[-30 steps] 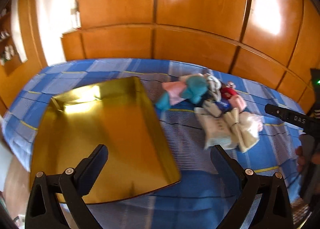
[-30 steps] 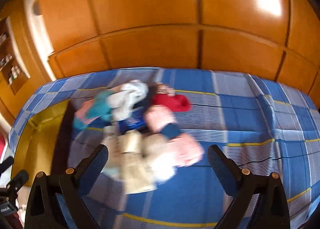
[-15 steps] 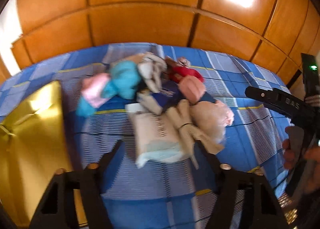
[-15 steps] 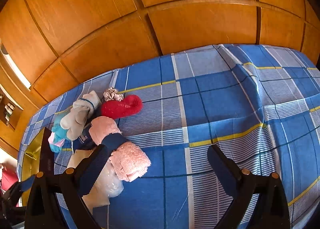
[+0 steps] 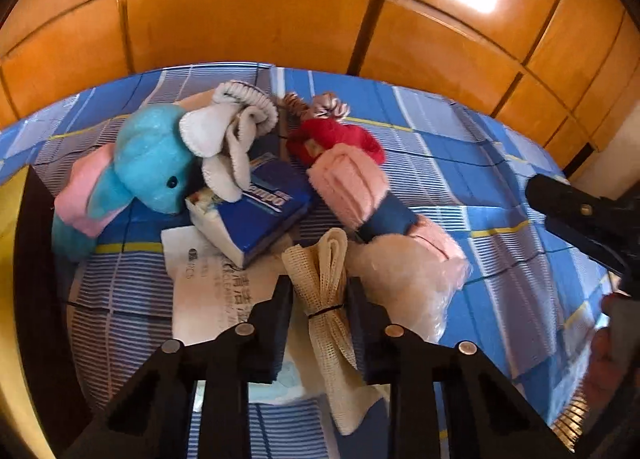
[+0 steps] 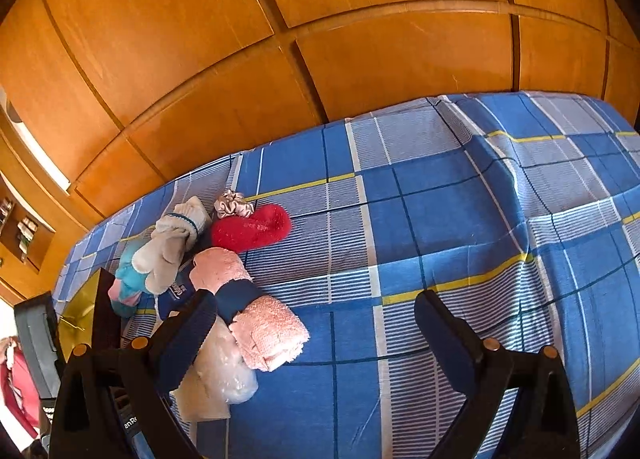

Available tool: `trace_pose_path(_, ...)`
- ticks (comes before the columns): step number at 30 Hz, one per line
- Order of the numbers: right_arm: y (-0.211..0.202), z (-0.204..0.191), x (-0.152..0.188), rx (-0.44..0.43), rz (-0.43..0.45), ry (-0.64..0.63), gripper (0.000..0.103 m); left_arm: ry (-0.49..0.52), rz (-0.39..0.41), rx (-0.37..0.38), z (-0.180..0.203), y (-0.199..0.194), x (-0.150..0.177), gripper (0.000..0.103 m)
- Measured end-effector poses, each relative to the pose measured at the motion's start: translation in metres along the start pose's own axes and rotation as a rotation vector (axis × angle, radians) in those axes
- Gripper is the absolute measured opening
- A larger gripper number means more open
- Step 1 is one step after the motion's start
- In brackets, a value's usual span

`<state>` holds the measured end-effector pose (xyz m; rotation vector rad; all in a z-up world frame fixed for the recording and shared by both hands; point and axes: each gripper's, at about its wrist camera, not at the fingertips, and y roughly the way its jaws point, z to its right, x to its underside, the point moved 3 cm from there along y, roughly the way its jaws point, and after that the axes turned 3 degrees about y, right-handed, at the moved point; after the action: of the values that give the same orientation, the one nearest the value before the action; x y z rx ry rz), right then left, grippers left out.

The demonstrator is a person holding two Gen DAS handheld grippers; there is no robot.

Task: Organize soft objects
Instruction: 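Grasp the cream mesh bag with the left gripper, then drop the mesh bag into the gold tray while the right gripper grasps the plastic-wrapped item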

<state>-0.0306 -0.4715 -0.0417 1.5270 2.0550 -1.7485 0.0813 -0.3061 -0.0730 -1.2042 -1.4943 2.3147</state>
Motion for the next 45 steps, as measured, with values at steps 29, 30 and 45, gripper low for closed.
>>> trace_pose_path(29, 0.046, -0.09, 0.06, -0.08, -0.208, -0.442, 0.053, 0.076, 0.001, 0.04, -0.012, -0.043, 0.092, 0.031)
trace_pose_path(30, 0.05, -0.091, 0.062, -0.071, -0.22, -0.453, 0.048, 0.079, 0.0, 0.038, -0.011, -0.042, 0.092, 0.031)
trace_pose_path(45, 0.054, -0.092, 0.072, -0.078, -0.245, -0.51, 0.033, 0.028, 0.163, 0.08, -0.022, -0.106, 0.072, 0.025)
